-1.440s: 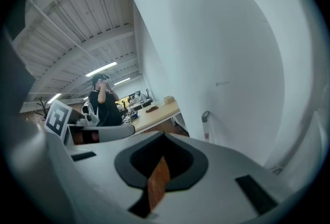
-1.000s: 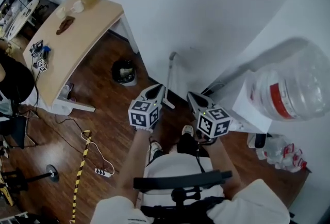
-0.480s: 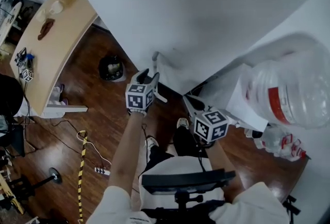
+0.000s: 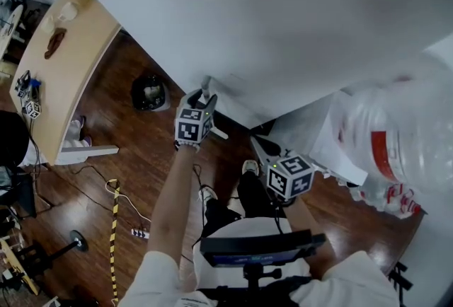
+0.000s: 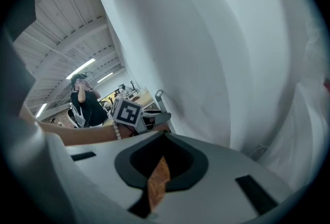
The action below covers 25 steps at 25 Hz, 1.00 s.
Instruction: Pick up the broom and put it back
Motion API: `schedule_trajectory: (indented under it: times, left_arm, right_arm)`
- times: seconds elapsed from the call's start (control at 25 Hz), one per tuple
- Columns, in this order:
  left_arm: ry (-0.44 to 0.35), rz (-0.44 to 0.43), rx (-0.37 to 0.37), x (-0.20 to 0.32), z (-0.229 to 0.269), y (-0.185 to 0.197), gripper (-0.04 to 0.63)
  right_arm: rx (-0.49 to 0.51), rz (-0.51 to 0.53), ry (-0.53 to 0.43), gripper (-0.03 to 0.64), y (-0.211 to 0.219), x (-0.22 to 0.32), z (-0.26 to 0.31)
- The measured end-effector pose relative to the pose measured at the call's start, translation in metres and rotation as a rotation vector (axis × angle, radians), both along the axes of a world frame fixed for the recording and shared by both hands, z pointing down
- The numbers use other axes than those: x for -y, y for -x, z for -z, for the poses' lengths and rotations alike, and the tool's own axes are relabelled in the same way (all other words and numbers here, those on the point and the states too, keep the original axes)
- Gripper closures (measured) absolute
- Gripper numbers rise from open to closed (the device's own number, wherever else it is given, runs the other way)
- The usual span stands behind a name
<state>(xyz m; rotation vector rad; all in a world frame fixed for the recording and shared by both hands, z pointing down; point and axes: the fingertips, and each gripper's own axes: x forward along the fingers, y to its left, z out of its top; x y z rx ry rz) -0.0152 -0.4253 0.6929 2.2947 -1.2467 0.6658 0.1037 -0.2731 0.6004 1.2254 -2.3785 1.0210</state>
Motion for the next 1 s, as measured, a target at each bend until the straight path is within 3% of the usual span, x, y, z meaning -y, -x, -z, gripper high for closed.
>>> schedule_trajectory:
  times: [0.12, 0.24, 0.68, 0.8, 1.0]
  left_arm:
    - [-0.002, 0.008, 0.0, 0.005, -0.004, 0.002, 0.427]
    - [-0.005, 0.011, 0.006, 0.006, -0.004, 0.004, 0.489]
    - [-0.013, -0.003, 0.074, -0.029, -0.004, 0.02, 0.491]
    - [-0.009, 0.017, 0.068, -0.048, 0.003, 0.034, 0.491]
    - [-0.081, 0.05, 0.022, -0.079, 0.053, 0.056, 0.491]
  right_arm:
    - [0.004, 0.002, 0.01, 0.6, -0.001, 0.0, -0.004]
    - [0.007, -0.001, 0.014, 0.6, -0.003, 0.002, -0.007]
    - [0.013, 0.005, -0.014, 0.6, 0.008, 0.0, 0.004]
    - [0.013, 0.007, -0.032, 0.6, 0.015, -0.007, 0.013]
    - [0.009, 0.005, -0.08, 0.6, 0.029, -0.017, 0.034]
